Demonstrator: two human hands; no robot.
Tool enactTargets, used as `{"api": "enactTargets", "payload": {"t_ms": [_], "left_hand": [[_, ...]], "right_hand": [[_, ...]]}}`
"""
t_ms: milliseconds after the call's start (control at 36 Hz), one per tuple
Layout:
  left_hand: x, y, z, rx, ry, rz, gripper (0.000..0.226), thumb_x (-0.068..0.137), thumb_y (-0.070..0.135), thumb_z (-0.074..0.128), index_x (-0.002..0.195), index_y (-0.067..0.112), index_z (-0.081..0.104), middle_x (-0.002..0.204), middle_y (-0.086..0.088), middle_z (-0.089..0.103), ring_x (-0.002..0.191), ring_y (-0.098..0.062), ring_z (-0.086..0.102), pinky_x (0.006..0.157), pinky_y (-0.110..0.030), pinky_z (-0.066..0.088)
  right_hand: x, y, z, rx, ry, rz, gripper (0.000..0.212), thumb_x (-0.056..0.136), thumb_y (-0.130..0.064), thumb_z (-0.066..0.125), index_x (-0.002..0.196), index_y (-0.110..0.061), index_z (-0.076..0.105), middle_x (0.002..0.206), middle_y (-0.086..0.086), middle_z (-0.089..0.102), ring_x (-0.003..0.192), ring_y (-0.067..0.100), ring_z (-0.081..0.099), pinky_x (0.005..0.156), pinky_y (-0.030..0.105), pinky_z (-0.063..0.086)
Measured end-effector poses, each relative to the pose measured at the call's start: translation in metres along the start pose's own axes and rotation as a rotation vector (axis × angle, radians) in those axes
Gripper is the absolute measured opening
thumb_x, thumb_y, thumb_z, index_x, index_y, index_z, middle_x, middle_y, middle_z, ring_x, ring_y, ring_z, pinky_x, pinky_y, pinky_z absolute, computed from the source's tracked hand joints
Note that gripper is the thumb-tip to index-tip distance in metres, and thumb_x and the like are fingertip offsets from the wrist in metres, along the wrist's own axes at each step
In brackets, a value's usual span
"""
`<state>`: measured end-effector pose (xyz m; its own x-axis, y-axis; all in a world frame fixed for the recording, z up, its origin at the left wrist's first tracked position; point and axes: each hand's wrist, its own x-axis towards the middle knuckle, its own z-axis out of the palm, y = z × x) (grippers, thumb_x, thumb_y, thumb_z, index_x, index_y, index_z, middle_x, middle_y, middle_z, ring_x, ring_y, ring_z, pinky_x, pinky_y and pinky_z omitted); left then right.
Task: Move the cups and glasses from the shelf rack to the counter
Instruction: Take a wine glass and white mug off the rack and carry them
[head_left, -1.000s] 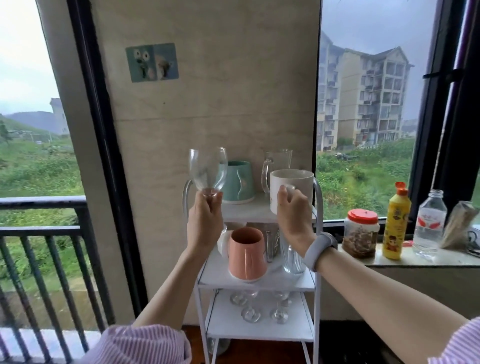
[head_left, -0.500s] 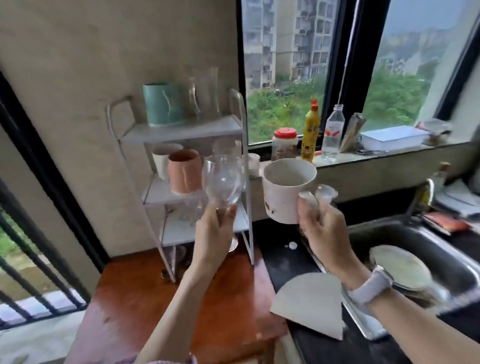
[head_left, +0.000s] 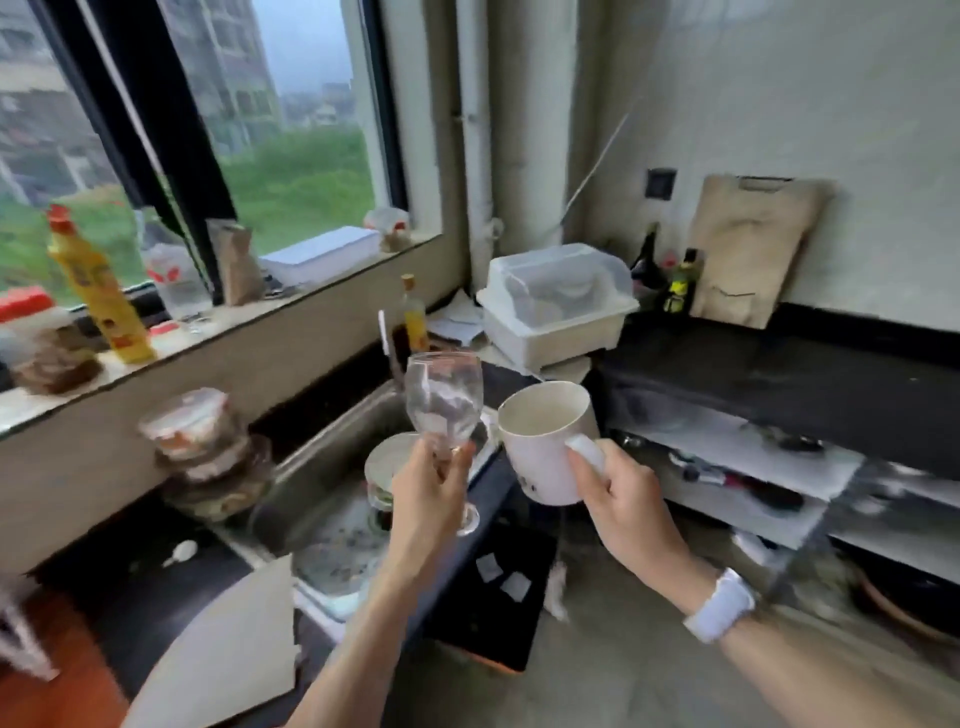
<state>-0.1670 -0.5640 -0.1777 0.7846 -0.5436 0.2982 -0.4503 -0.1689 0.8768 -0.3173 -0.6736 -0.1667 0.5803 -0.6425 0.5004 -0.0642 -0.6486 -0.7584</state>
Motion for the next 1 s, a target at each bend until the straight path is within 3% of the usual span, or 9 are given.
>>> {"api": "enactTargets", "payload": {"t_ms": [111,222,306,361,500,556,639,750,1000], "left_hand": [[0.016,0.036,0.110,-0.040,-0.156,0.052,0.030,0.089,0.029,0.054,0.067,0.013,0.043,0.055,0.001,0.048,0.050,-0.007,0.042,0.051,-0.020,0.033],[0.025,0.067,0.200,-0.078,-0.288,0.075,0.032,0.088,0.036,0.052,0.069,0.012,0.043,0.057,-0.005,0.055,0.056,-0.023,0.054,0.056,-0.035,0.042],[0.034,0.089,0.259,-0.102,-0.379,0.086,0.030,0.088,0.036,0.053,0.066,0.016,0.045,0.056,-0.003,0.056,0.054,-0.024,0.055,0.058,-0.041,0.046],[0.041,0.104,0.298,-0.123,-0.439,0.107,0.029,0.089,0.034,0.053,0.063,0.024,0.043,0.056,0.001,0.055,0.055,-0.021,0.054,0.059,-0.041,0.046],[0.063,0.132,0.396,-0.144,-0.566,0.150,0.024,0.088,0.034,0.054,0.065,0.028,0.046,0.060,0.003,0.059,0.062,-0.023,0.057,0.068,-0.045,0.051],[0.075,0.139,0.437,-0.163,-0.617,0.145,0.023,0.088,0.034,0.053,0.067,0.026,0.047,0.061,0.000,0.059,0.062,-0.024,0.056,0.068,-0.045,0.051],[0.097,0.145,0.499,-0.179,-0.660,0.162,0.024,0.088,0.034,0.053,0.073,0.015,0.051,0.060,-0.002,0.058,0.061,-0.023,0.057,0.063,-0.039,0.050],[0.137,0.154,0.581,-0.181,-0.682,0.172,0.020,0.090,0.032,0.053,0.080,0.014,0.055,0.059,0.005,0.058,0.054,-0.010,0.055,0.047,-0.013,0.041],[0.217,0.183,0.734,-0.175,-0.801,0.064,0.017,0.086,0.029,0.061,0.084,0.013,0.065,0.061,0.004,0.061,0.054,-0.008,0.057,0.051,-0.016,0.041]], "right_hand": [[0.008,0.060,-0.082,-0.150,0.148,0.061,0.038,0.091,-0.015,0.052,0.061,-0.030,0.034,0.048,-0.012,0.032,0.046,0.002,0.039,0.044,0.013,0.027],[0.010,0.106,-0.153,-0.182,0.243,0.199,0.025,0.092,-0.017,0.050,0.072,-0.002,0.049,0.056,0.008,0.045,0.054,0.011,0.038,0.050,0.031,0.033],[0.011,0.135,-0.198,-0.216,0.330,0.267,0.028,0.092,-0.019,0.049,0.079,0.006,0.051,0.065,0.025,0.055,0.059,0.024,0.046,0.051,0.043,0.039],[0.012,0.156,-0.225,-0.254,0.393,0.303,0.028,0.092,-0.019,0.049,0.079,0.005,0.052,0.068,0.025,0.058,0.061,0.024,0.049,0.053,0.040,0.038],[0.027,0.214,-0.282,-0.314,0.497,0.388,0.028,0.092,-0.018,0.049,0.065,-0.015,0.042,0.056,-0.010,0.042,0.051,0.006,0.043,0.046,0.017,0.029],[0.038,0.240,-0.303,-0.323,0.517,0.420,0.030,0.092,-0.019,0.048,0.063,-0.020,0.042,0.056,-0.006,0.045,0.053,0.002,0.047,0.046,0.014,0.030],[0.061,0.286,-0.332,-0.324,0.532,0.458,0.033,0.093,-0.023,0.046,0.072,0.003,0.049,0.063,0.016,0.052,0.057,0.012,0.044,0.051,0.024,0.031],[0.107,0.350,-0.366,-0.332,0.562,0.498,0.034,0.093,-0.024,0.046,0.076,0.006,0.050,0.064,0.005,0.051,0.059,0.012,0.045,0.049,0.017,0.033],[0.202,0.464,-0.438,-0.329,0.556,0.662,0.031,0.092,-0.022,0.049,0.062,-0.023,0.041,0.061,-0.010,0.047,0.055,-0.012,0.052,0.044,0.006,0.037]]}}
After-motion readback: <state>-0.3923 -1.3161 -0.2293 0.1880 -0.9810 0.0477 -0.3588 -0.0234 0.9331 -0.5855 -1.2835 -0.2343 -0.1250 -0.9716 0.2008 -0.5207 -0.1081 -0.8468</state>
